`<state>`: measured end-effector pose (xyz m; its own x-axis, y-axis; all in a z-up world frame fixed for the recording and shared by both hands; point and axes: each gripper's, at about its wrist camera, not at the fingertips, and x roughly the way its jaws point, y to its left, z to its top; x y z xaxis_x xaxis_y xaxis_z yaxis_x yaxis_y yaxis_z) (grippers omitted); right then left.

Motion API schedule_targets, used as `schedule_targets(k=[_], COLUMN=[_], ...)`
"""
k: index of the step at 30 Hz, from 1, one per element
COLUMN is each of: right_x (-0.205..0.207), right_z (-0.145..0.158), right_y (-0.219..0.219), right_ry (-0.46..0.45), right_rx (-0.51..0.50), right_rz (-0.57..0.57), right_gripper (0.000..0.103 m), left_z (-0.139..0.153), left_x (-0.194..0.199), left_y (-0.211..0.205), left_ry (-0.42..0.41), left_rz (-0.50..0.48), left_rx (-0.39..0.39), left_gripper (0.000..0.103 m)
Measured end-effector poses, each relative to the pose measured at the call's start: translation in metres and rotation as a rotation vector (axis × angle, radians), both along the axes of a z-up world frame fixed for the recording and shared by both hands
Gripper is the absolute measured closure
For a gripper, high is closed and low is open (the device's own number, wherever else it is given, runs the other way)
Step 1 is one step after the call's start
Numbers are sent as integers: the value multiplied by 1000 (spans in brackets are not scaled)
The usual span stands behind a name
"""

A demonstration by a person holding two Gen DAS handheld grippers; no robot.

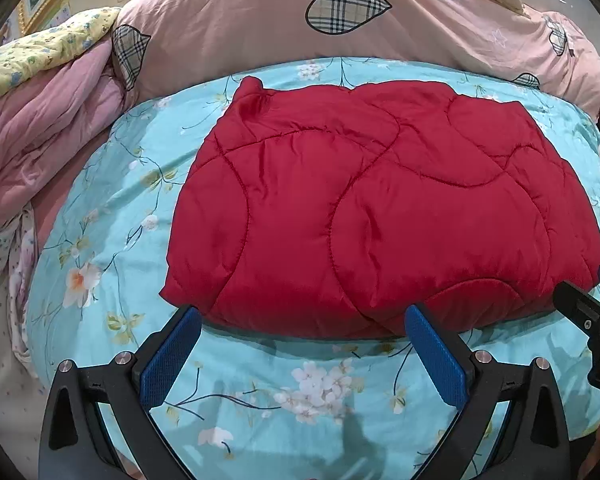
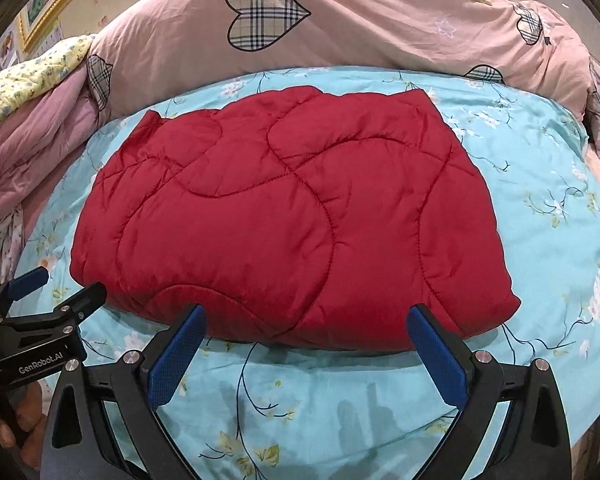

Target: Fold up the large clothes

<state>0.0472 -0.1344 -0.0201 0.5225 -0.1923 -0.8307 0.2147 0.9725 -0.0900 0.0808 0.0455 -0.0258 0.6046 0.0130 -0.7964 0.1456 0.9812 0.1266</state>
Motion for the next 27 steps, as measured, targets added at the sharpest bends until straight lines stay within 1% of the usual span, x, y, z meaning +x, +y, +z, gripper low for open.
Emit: schedule_targets(k=[8, 27], right_x=[3, 4], right_z=[-6, -6], right_y=[-1, -1], right_ry=[21, 21], right_rx=[9, 12], right_rz=[2, 2], right_gripper=[2, 2], left_z=[-3, -1], left_x=[3, 2], left_y=[-1, 0], left_ry=[7, 2], left_rz=[0, 1], left_rx=[5, -1], left_gripper=[1, 1])
